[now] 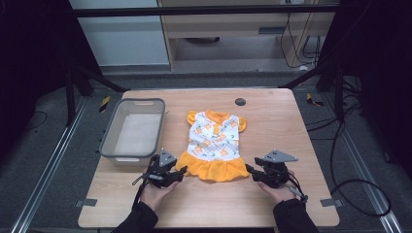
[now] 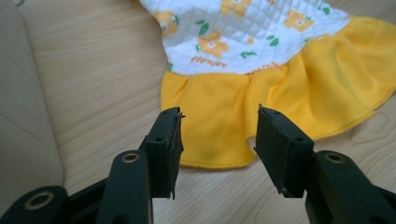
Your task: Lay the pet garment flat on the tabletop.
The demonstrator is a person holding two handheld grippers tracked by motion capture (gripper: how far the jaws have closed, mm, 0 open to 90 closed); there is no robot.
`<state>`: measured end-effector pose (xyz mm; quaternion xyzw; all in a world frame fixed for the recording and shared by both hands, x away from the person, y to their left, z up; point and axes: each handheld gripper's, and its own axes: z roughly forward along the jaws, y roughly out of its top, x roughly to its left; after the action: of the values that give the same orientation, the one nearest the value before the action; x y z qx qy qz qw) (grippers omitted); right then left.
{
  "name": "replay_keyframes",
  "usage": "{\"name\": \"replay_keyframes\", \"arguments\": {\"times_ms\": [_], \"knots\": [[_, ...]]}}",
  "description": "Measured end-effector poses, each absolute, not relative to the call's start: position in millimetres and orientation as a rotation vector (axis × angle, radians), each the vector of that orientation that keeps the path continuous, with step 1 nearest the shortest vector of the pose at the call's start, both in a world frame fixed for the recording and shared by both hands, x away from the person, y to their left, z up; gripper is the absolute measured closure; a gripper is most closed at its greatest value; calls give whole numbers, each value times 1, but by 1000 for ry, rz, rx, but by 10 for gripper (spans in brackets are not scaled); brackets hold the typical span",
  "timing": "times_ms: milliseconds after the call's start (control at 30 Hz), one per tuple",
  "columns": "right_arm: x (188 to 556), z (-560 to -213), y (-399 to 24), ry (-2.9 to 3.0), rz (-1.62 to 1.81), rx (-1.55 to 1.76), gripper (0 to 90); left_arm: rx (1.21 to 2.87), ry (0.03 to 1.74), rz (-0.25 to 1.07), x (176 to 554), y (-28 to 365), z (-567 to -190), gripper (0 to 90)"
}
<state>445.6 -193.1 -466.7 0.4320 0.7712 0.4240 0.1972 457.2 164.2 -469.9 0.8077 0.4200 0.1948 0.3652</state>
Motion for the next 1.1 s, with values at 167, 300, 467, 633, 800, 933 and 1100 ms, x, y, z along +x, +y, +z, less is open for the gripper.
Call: {"name": "replay_keyframes", "arguments": {"times_ms": [167,300,467,633,800,933,1100], "knots": [[451,-479,-185,2200,1164,1228,539,2126,1083,511,461,160,-476,501],[455,-486,-176,2231,1134,1225,551,2148,1083,507,464,158,-480,518],[459,-495,-166,2287,1077,1215,579,2186,1106,483,468,157,-490,548],[459,-500,-165,2309,1026,1187,640,2193,1115,464,468,157,-492,629],[458,-500,-164,2306,1010,1179,735,2199,1117,468,469,155,-492,707],[458,-500,-164,2308,1011,1183,819,2213,1112,469,469,152,-491,814],[458,-499,-163,2315,1009,1194,868,2198,1117,456,469,153,-491,875]]}}
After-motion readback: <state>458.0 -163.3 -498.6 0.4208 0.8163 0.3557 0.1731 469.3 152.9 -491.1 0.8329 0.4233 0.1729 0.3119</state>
